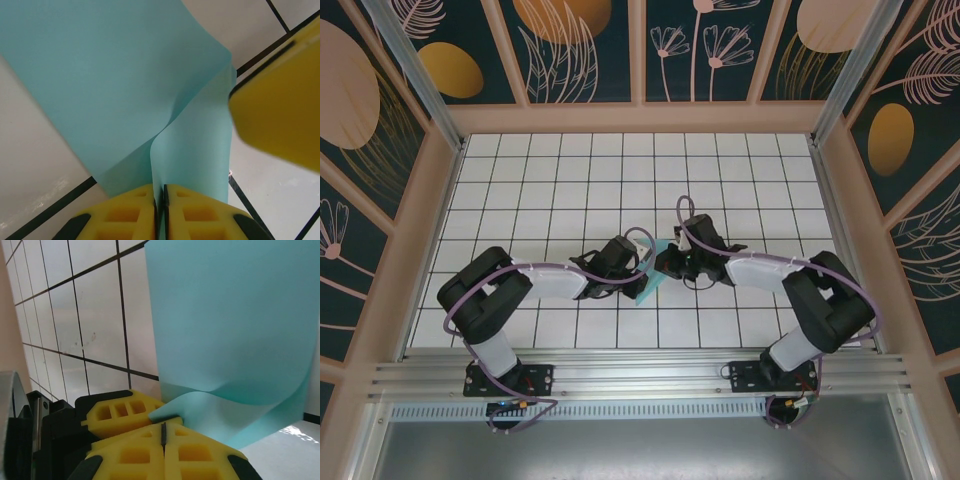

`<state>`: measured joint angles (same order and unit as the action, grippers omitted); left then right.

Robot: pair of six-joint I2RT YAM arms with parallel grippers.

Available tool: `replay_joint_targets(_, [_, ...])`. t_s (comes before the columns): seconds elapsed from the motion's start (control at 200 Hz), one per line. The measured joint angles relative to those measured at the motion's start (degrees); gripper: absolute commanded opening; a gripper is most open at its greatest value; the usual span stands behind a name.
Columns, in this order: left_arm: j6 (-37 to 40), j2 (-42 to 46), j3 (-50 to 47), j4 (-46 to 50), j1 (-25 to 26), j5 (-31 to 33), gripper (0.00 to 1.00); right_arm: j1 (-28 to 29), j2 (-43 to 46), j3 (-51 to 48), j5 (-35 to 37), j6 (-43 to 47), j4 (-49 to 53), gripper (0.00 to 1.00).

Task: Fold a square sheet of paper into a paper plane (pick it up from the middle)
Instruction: Third fold the triangle at the center of the table.

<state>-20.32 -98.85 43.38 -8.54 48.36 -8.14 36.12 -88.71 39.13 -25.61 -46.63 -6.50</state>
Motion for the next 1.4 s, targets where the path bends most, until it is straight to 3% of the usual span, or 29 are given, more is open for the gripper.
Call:
replay_joint_targets(0.806, [1.05, -0.22, 0.13, 0.17, -0.04, -0.22, 0.16, 0.39, -6.71, -0.24, 1.84, 0.20, 0.22, 0.09])
replay_joint_targets(1.136, [1.53, -0.33, 0.24, 0.22, -0.04, -0.22, 0.16, 0.20, -3.45, -2.64, 1.38, -0.04, -2.05, 0.11])
replay_joint_targets(1.401, [1.66, -0.33, 0.24, 0.22, -0.04, -0.20, 0.16, -3.76, 1.46, -4.72, -2.67, -0.94, -7.26, 0.08])
